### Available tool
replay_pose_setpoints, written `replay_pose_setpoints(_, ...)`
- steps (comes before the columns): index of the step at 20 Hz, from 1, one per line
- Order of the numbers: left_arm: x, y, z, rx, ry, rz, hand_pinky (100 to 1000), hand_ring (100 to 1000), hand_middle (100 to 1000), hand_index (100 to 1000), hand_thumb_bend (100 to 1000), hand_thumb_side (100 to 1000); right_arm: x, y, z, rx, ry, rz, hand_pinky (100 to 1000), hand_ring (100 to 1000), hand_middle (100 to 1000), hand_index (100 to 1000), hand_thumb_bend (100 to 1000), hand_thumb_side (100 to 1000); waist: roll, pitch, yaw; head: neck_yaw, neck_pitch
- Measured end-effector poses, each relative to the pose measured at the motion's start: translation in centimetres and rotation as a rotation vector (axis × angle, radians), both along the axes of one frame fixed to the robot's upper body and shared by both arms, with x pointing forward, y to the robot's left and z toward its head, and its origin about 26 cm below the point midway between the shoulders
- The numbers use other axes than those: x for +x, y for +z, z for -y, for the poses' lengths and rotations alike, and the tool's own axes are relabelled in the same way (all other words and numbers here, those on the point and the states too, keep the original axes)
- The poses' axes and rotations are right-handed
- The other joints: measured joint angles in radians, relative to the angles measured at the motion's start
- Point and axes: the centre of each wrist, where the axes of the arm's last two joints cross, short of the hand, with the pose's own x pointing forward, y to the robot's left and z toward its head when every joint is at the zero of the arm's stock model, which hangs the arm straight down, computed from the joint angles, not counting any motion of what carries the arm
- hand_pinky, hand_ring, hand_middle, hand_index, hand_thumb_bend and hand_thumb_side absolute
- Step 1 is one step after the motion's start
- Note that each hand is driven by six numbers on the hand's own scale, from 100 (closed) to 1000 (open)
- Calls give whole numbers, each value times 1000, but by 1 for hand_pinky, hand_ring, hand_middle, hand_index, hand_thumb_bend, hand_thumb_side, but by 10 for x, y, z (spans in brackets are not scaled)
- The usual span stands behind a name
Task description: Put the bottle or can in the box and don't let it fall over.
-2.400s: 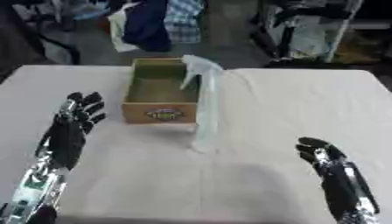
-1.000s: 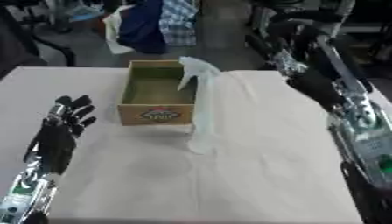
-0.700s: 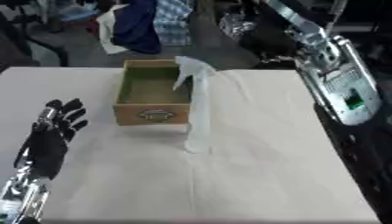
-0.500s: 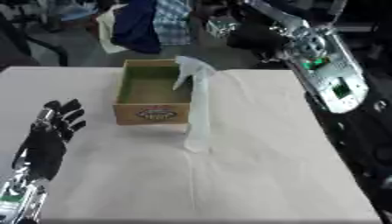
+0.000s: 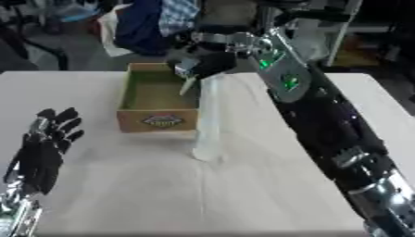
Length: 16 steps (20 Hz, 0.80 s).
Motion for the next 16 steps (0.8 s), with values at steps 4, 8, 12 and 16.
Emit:
replay_pose_setpoints(4, 0, 0, 0, 0, 0, 0, 931, 937, 944, 766, 100, 894, 6, -4, 5, -54, -34, 33, 949, 945, 900, 974, 100, 571, -1, 0, 0, -1, 0)
replay_pose_setpoints(8, 0, 0, 0, 0, 0, 0, 932, 938, 944, 766, 100, 895, 9, -9, 9, -103, -50, 46, 911, 896, 848, 920, 100, 522, -1, 0, 0, -1, 0)
replay_pose_setpoints(12, 0, 0, 0, 0, 0, 0, 932, 938, 945, 766, 100, 895, 10, -9, 11, -123, -57, 52, 861, 845, 801, 853, 100, 470, -1, 0, 0, -1, 0)
replay_pose_setpoints(16, 0, 0, 0, 0, 0, 0, 932, 938, 945, 767, 100, 895, 11, -9, 13, -126, -62, 49, 821, 804, 762, 807, 100, 426, -1, 0, -1, 3, 0)
